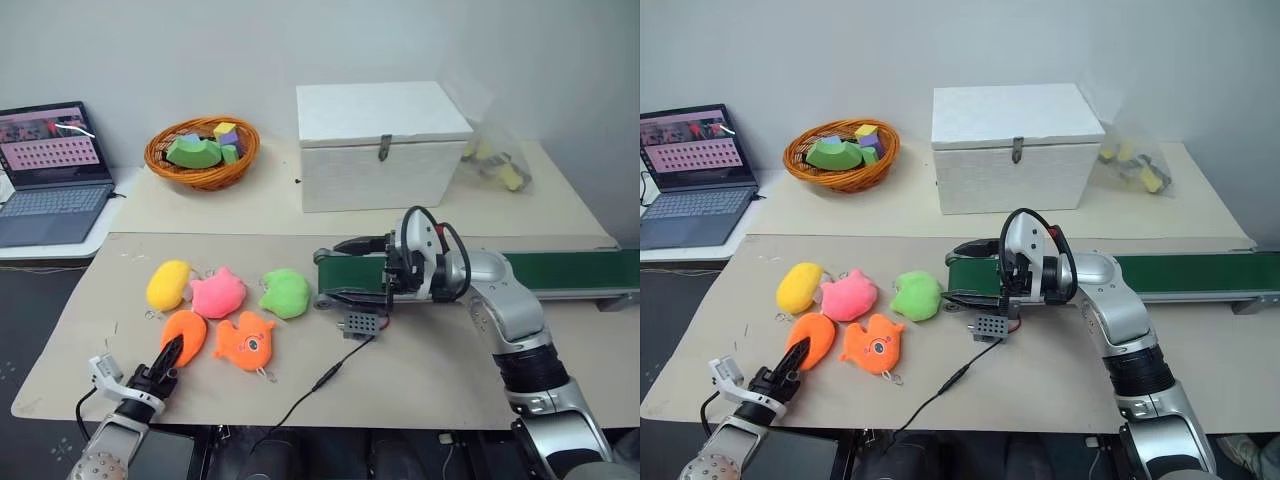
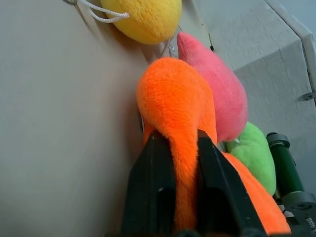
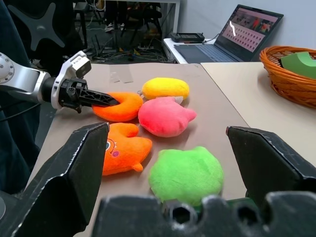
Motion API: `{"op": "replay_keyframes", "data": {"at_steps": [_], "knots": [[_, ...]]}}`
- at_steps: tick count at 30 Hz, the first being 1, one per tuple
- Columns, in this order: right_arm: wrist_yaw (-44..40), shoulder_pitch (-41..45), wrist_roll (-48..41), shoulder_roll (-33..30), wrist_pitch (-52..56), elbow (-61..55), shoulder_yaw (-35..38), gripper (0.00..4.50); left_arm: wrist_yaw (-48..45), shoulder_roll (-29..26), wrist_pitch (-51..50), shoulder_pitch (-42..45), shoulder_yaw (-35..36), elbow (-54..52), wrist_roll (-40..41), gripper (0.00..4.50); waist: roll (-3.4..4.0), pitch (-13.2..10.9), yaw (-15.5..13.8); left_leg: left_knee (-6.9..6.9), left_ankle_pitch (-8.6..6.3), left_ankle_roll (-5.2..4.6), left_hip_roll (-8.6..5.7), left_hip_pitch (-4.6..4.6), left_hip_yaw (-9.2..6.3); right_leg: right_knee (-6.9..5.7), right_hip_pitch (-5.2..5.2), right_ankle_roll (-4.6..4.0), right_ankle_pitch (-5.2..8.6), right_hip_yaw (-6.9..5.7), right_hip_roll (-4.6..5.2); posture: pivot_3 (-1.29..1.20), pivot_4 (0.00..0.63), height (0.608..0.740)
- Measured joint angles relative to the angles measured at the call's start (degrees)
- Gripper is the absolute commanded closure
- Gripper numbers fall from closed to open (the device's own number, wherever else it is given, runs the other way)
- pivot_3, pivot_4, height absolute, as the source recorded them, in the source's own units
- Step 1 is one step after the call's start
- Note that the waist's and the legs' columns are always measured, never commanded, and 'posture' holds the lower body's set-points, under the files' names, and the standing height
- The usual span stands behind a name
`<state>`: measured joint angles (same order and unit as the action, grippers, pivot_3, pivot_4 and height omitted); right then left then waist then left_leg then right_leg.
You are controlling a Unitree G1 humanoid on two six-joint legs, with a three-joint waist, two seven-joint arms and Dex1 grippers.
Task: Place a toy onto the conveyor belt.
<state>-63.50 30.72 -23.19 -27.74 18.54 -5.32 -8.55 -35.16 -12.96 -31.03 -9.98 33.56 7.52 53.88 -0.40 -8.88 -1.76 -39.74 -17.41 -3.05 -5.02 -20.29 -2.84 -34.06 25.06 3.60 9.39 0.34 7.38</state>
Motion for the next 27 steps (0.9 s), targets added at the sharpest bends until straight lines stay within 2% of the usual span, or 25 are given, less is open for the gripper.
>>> {"op": "replay_keyframes", "data": {"at_steps": [3,5,7,8,10,14,17,18,19,21,23,25,27], "knots": [[0.01,0.00,0.13,0.09,-0.47,0.61,-0.02,0.00,1.48,0.83,1.46,-0.11,0.40,-1.01,-0.68,4.50,0.00,0.00,0.12,0.00,0.00,0.00,-0.01,-0.01,-0.01,0.02,0.00,0.00,0.00,0.00,0.00,0.00,0.150,0.740],[-0.01,0.01,0.45,0.23,-0.62,1.21,-0.07,0.00,5.64,2.64,3.70,0.45,0.49,-2.89,-1.98,4.50,-0.12,-0.06,0.13,0.00,0.01,0.03,0.00,-0.02,-0.03,0.01,0.00,-0.01,-0.01,-0.01,0.00,0.00,0.150,0.740],[-0.05,0.01,0.59,0.25,-0.69,1.49,-0.07,0.00,12.70,4.64,3.30,0.65,1.26,-10.07,-0.09,4.50,-0.61,-0.34,0.34,-0.01,-0.13,0.34,0.05,-0.10,-0.08,0.01,0.05,-0.02,-0.02,-0.03,0.00,0.00,0.150,0.740],[-0.11,0.02,0.60,0.25,-0.87,1.63,-0.07,0.00,17.94,4.67,1.90,0.64,0.94,-18.11,1.08,4.50,-0.97,-0.50,0.57,-0.03,-0.16,0.47,0.06,-0.19,-0.12,0.02,0.10,-0.02,-0.02,-0.06,-0.03,0.00,0.150,0.740],[-0.12,0.08,0.61,0.30,-0.97,2.03,-0.07,0.00,21.35,3.85,0.99,1.38,0.19,-25.15,2.36,4.50,-1.08,-0.53,0.81,-0.05,0.00,0.72,0.02,-0.24,-0.11,0.05,0.13,-0.02,-0.02,-0.04,-0.02,0.00,0.150,0.740],[-0.21,0.13,0.62,0.34,-1.02,3.21,-0.04,0.00,30.37,-7.20,-5.10,7.18,-2.02,-40.25,7.27,4.50,-1.10,-0.55,1.15,-0.04,0.12,0.71,-0.01,-0.47,-0.11,0.05,0.41,-0.02,-0.01,-0.01,-0.05,0.00,0.150,0.740],[-0.21,0.20,0.61,0.25,-1.14,3.69,0.12,0.00,32.75,-14.19,-8.16,13.23,-3.45,-44.25,10.73,4.50,-1.06,-0.55,1.28,-0.02,0.22,0.57,-0.05,-0.48,-0.08,0.02,0.46,-0.02,-0.01,0.03,-0.06,0.00,0.150,0.740],[-0.07,0.32,0.63,0.16,-1.27,4.11,0.31,0.00,32.73,-19.39,-10.54,16.74,-7.20,-44.33,9.40,4.50,-1.09,-0.57,1.31,-0.03,0.26,0.63,-0.02,-0.52,-0.09,0.03,0.49,-0.04,-0.01,0.00,-0.14,0.00,0.150,0.740],[-0.01,0.53,0.63,0.20,-1.37,4.34,0.34,0.00,32.47,-22.09,-11.60,18.64,-9.54,-44.42,7.98,4.50,-1.08,-0.57,1.34,-0.04,0.27,0.64,-0.04,-0.52,-0.08,0.01,0.48,-0.04,-0.01,0.00,-0.16,0.00,0.150,0.740],[0.14,0.84,0.56,-0.10,-1.58,4.88,0.78,0.00,31.69,-29.88,-12.83,23.53,-19.20,-44.09,-2.34,4.50,-1.03,-0.58,1.33,-0.01,0.29,0.65,-0.07,-0.46,-0.04,0.05,0.36,-0.07,-0.01,0.00,-0.20,0.00,0.150,0.740],[0.11,0.61,-0.08,-1.34,-1.59,4.89,2.55,0.00,29.76,-37.38,-8.08,28.36,-34.44,-40.21,-20.96,4.50,-0.93,-0.62,1.36,0.08,0.28,0.64,-0.09,-0.33,0.02,0.08,0.27,-0.10,-0.02,0.09,-0.24,0.00,0.150,0.740],[0.13,0.03,-1.09,-3.75,-1.35,4.83,5.93,0.00,27.80,-38.42,0.04,31.46,-46.12,-32.59,-37.16,4.50,-0.81,-0.68,1.22,0.15,0.26,0.59,-0.07,-0.31,0.04,0.09,0.27,-0.10,-0.02,0.12,-0.24,0.00,0.150,0.740],[-0.02,-0.98,-2.13,-6.46,-0.71,4.37,8.69,0.00,26.43,-36.35,6.25,33.01,-52.04,-26.81,-45.21,4.50,-0.82,-0.69,1.06,0.19,0.25,0.58,-0.03,-0.47,-0.01,0.11,0.41,-0.11,-0.02,0.04,-0.24,0.00,0.150,0.740]]}}
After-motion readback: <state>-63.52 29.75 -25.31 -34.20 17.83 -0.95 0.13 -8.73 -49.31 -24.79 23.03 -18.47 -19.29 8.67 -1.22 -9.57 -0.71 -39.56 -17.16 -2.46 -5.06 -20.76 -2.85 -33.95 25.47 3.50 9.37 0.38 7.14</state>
